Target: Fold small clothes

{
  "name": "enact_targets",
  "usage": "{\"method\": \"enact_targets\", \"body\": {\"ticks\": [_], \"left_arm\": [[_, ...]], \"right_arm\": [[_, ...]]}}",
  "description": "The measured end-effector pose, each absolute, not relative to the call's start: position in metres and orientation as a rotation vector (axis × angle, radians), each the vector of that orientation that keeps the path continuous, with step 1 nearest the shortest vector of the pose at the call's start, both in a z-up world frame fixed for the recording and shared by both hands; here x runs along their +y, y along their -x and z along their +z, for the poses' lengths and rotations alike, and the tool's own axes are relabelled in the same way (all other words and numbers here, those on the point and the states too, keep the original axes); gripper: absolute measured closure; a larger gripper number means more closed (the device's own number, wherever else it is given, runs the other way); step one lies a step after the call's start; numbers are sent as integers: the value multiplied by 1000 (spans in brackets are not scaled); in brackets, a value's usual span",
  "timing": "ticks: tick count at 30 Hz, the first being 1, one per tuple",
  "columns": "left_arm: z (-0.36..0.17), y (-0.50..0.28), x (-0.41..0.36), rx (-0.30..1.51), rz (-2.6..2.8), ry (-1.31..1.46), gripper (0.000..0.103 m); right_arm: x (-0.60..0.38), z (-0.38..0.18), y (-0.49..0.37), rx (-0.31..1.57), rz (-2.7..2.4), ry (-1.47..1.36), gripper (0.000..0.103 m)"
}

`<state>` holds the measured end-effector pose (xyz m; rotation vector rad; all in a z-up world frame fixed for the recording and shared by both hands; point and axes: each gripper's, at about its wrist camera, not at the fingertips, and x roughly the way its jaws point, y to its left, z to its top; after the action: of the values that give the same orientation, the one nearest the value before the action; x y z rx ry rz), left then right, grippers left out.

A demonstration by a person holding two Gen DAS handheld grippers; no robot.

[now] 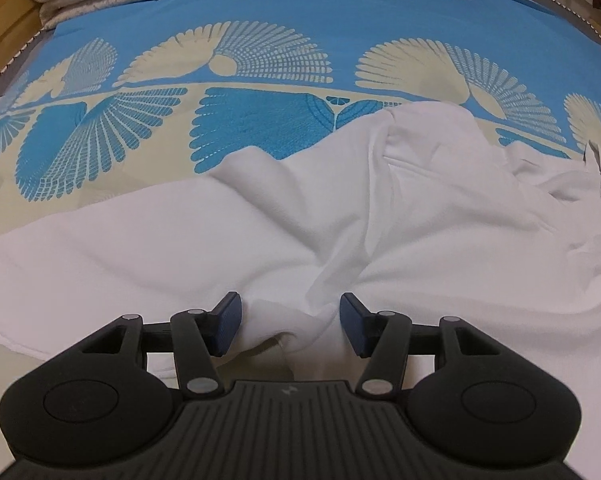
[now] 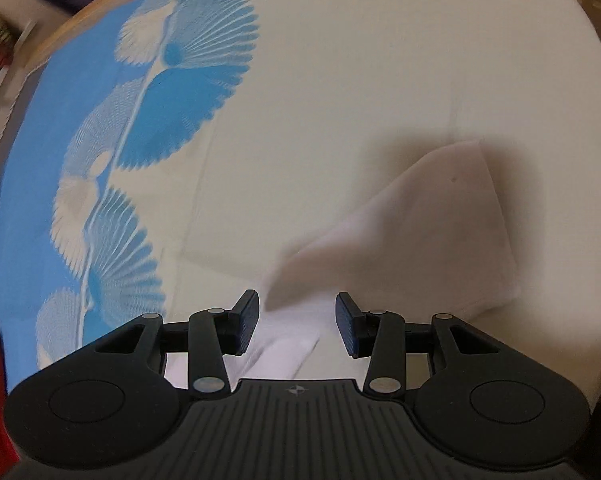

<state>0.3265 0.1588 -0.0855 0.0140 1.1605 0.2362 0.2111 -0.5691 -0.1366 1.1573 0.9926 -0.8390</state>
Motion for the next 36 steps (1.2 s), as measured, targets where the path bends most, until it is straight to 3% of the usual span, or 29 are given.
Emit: {"method": "enact_targets", "body": {"ticks": [1, 2, 3, 6, 11, 13, 14, 17, 19, 23, 26, 28, 29, 30, 31, 36], "left_arm": [[-85, -326, 158, 1159, 235, -20, 42], [-84, -325, 157, 1159, 235, -24, 42], [-84, -325, 156, 1158, 236, -28, 42], [-82, -324, 156, 1159, 236, -36, 42], [-83, -324, 157, 1165, 243, -42, 42], [-84, -324, 157, 1168, 243, -45, 42], [-84, -324, 157, 1169, 241, -47, 42], [-85, -325, 156, 1170, 235, -54, 42], [-86, -325, 154, 1174, 233, -60, 42], [-88, -324, 150, 1178, 225, -75, 42], [-89, -323, 149, 1182, 222, -85, 42], [-90, -323, 150, 1183, 222, -83, 42], [-89, -324, 150, 1184, 223, -82, 42], [-89, -324, 150, 1183, 223, -81, 42], [-89, -324, 150, 1182, 224, -80, 42], [-89, -324, 151, 1184, 221, -82, 42]], "right_arm": [[-571, -141, -212, 996, -853, -1165, 60], [-573, -144, -212, 998, -859, -1172, 76], [-574, -146, -213, 984, -861, -1177, 102], [-577, -136, -225, 886, -827, -1106, 103], [-564, -51, -227, 448, -647, -811, 103], [-566, -48, -222, 493, -632, -834, 103], [-570, -58, -222, 585, -632, -892, 100], [-575, -106, -220, 883, -592, -1096, 71], [-576, -122, -222, 965, -627, -1126, 69], [-578, -134, -233, 1002, -727, -1071, 51], [-577, -148, -242, 1063, -747, -1057, 51], [-574, -156, -245, 1105, -769, -1016, 55], [-570, -155, -246, 1108, -776, -990, 62], [-569, -153, -247, 1110, -789, -956, 90], [-568, -152, -249, 1110, -801, -918, 103], [-567, -124, -253, 981, -810, -751, 103]]}}
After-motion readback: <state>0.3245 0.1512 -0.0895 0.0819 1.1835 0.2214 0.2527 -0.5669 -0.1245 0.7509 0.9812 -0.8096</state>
